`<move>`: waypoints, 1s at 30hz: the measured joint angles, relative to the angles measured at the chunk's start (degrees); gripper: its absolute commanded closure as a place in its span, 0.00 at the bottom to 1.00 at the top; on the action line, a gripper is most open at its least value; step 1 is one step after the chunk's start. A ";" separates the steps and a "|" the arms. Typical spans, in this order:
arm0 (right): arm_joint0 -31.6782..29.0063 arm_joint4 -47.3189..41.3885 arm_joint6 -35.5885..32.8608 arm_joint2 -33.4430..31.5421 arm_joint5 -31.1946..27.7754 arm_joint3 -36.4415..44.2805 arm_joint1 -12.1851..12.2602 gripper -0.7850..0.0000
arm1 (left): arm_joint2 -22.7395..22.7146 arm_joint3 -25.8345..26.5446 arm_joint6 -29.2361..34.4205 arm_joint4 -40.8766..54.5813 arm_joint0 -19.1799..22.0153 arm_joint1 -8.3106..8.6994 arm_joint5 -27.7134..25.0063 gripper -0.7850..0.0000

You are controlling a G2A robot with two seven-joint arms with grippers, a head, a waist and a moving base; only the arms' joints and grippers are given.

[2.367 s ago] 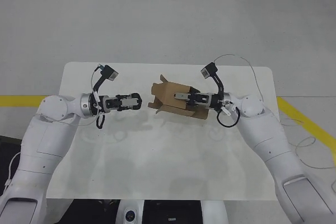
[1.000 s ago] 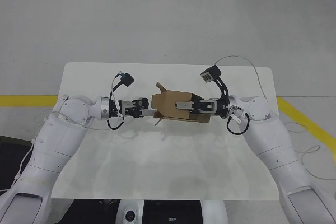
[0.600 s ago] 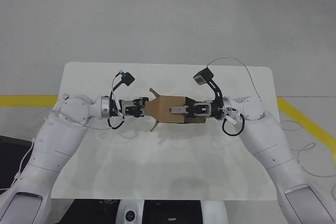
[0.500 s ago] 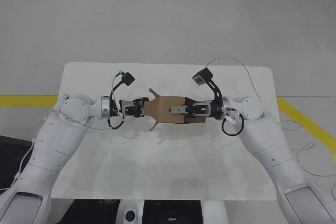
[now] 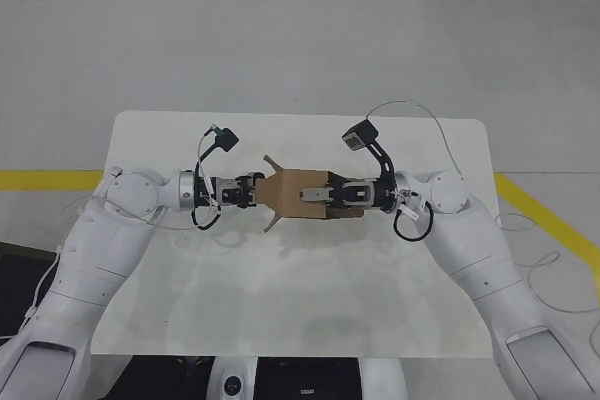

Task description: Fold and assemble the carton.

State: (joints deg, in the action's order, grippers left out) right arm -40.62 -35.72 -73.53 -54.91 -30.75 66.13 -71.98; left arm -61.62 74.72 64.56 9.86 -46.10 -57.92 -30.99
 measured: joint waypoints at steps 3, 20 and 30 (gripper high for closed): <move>0.08 -0.44 0.68 -0.57 -0.68 -0.67 -0.01 1.00 | -0.14 -0.41 -0.38 -0.43 -0.04 0.07 -0.15 0.00; 1.05 2.92 7.67 -1.45 -0.88 -3.25 -0.52 1.00 | 1.77 1.85 -0.52 -3.35 -1.99 0.15 -0.30 0.00; 0.73 5.47 6.49 -0.87 0.62 -3.30 -0.55 1.00 | -0.84 1.14 -1.50 -1.82 -1.47 0.71 -0.07 0.00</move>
State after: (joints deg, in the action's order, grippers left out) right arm -39.88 -30.25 -67.04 -55.78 -30.14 62.83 -72.53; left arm -62.47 75.86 63.06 8.04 -47.57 -57.21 -31.06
